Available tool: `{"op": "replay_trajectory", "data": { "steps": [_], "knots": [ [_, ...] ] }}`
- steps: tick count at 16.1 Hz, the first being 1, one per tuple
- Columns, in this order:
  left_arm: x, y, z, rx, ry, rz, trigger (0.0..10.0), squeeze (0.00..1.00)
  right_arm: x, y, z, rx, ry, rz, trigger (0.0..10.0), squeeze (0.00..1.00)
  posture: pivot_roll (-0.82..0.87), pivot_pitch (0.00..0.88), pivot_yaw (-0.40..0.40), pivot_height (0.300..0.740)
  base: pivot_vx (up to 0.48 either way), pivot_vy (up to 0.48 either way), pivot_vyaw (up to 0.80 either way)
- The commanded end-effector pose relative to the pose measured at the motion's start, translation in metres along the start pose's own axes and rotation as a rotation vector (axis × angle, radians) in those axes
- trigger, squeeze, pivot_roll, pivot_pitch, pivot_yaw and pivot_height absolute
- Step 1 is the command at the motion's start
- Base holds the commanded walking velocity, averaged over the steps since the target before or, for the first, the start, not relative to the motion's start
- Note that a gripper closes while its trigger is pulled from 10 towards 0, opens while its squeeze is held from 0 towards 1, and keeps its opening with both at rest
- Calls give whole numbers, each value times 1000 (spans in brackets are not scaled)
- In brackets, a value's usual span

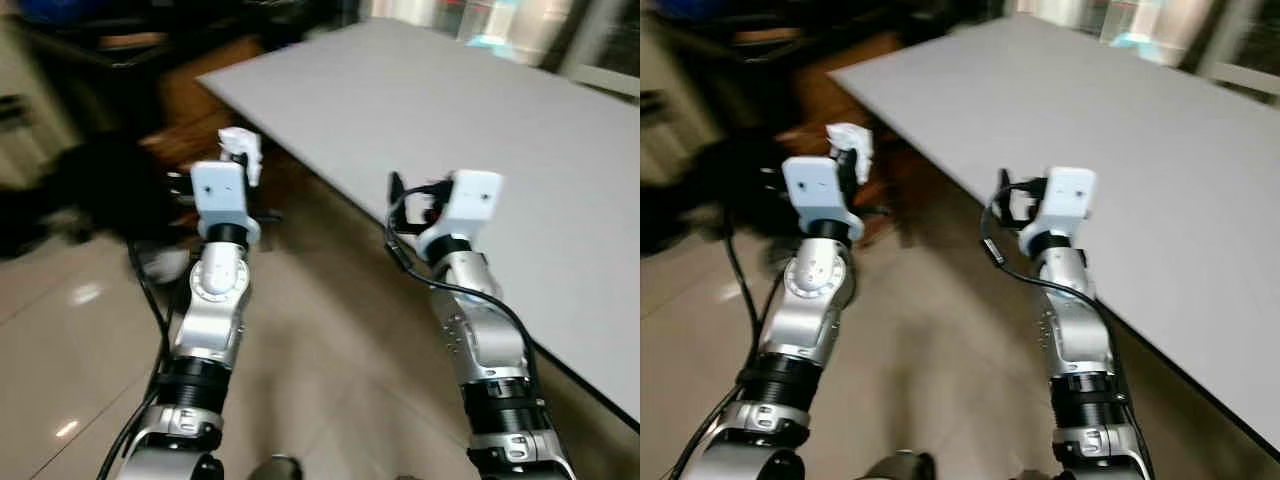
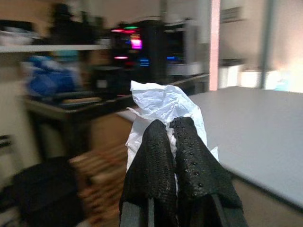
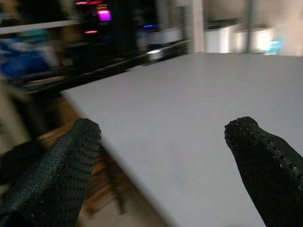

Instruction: Picking trash to rubbish bin

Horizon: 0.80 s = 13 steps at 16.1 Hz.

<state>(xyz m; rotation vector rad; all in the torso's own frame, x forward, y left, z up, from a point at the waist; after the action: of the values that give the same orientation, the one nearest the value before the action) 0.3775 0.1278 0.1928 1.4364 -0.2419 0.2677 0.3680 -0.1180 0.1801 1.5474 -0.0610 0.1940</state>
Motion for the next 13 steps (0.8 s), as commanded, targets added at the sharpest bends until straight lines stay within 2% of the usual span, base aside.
{"op": "replay_trajectory", "data": {
  "steps": [1, 9, 11, 12, 13],
  "knots": [
    [-2, 1, 4, -5, -1, 0, 10000, 0, 0, -1, 3, 4, -4, -5, 10000, 0, -66, 106, 48, 740, 0, 0, 800],
    [-6, -4, 4, -3, -3, -18, 10000, 0, -1, -4, -2, 14, 21, -12, 10000, 0, -67, 89, 56, 740, 0, 0, 800],
    [-7, -4, 4, -3, -7, -20, 10000, 0, -3, -7, -11, 64, 100, -27, 10000, 0, -69, 89, 56, 740, 0, 0, 800],
    [-7, -4, 5, -4, -11, -21, 10000, 0, -7, -12, -20, 102, 200, -56, 10000, 0, -70, 90, 55, 740, 0, 0, 0],
    [-7, -4, 6, -4, -11, -22, 10000, 0, -8, -13, -20, 91, 211, -58, 10000, 0, -70, 90, 55, 740, 0, 0, 0]
  ]
}}
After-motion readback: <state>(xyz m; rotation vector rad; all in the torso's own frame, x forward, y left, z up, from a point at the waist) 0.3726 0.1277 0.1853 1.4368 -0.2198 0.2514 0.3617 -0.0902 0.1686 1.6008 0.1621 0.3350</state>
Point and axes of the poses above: a point about 5 cm out from each wrist's last joint towards the gripper, its own x axis pointing out of the wrist towards the gripper, its own y axis along the axis of the wrist's last joint, z = x × y, the point moved 3 cm from there along x, pointing out of the wrist towards the gripper, and after that the axes turned 9 degrees about -x, right-handed, at the moved point
